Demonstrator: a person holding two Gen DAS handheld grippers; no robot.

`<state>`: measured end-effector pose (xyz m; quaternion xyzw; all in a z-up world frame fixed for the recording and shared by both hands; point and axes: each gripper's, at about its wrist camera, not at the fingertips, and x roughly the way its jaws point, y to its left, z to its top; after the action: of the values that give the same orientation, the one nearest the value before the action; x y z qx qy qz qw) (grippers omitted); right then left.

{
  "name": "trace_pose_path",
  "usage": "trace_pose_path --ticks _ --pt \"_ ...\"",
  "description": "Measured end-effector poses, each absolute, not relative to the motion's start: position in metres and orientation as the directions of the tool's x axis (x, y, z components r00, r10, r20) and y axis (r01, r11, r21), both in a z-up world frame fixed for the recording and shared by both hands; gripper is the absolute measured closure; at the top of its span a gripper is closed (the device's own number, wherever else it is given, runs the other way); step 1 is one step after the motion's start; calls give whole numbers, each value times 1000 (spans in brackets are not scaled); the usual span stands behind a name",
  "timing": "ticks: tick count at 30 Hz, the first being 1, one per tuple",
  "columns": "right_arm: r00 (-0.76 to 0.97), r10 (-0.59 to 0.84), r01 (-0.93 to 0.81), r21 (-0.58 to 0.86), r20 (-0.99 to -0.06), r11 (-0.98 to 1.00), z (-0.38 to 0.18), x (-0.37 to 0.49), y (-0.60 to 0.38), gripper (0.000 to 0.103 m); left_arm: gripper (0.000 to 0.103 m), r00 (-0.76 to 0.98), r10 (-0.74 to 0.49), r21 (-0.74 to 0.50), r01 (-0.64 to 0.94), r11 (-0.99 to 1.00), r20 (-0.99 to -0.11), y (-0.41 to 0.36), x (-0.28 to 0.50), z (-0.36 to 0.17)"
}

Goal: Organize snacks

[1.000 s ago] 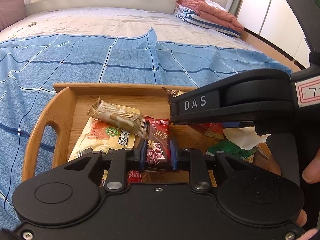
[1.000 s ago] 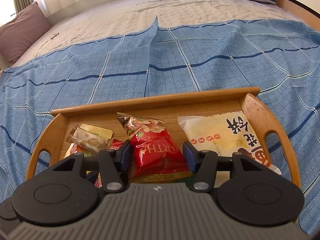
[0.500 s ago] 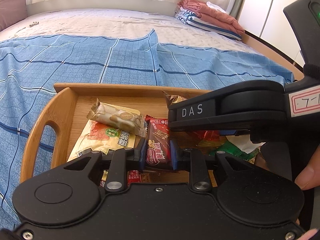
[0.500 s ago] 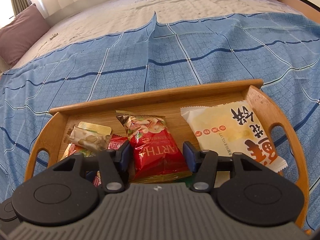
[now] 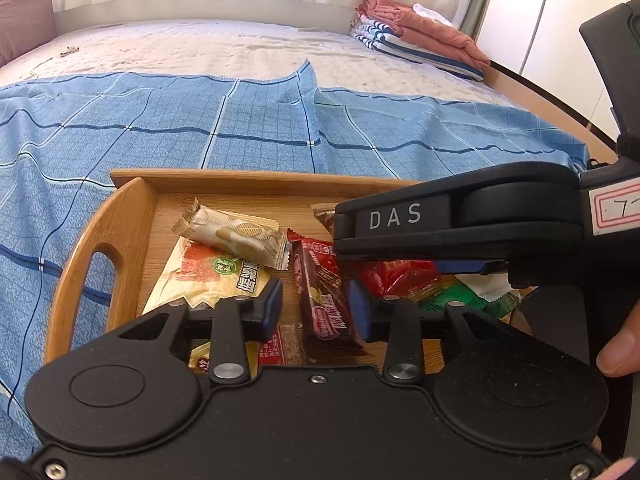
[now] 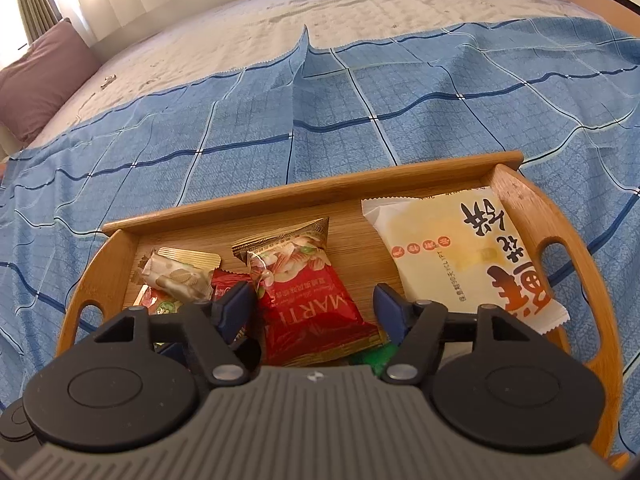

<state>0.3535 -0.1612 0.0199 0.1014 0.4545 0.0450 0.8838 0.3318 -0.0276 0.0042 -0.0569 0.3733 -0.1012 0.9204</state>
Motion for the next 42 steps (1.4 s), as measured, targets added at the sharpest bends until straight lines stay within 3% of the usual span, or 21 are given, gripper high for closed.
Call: trace_pose_path --ticks 2,6,13,19,28,42 --pt "582 174 14 224 -794 974 21 352 -162 25 61 701 -231 -184 143 972 -674 -27 331 6" --pt "587 171 5 215 -791 977 27 348 -161 24 41 710 -225 -172 146 974 -667 -26 324 13" --pt "620 169 -10 207 -766 978 49 337 -162 19 17 738 -218 -162 148 976 -639 -18 309 36" --pt "658 163 -24 196 -735 980 71 322 -164 14 6 766 -179 -123 131 984 -618 -13 295 57" --pt "699 146 -50 155 -700 987 87 290 -169 1 1 779 -142 -86 113 990 -610 -6 271 75" --pt "765 137 -81 116 -629 990 111 224 -182 0 0 791 -148 -70 133 989 -594 -2 214 99"
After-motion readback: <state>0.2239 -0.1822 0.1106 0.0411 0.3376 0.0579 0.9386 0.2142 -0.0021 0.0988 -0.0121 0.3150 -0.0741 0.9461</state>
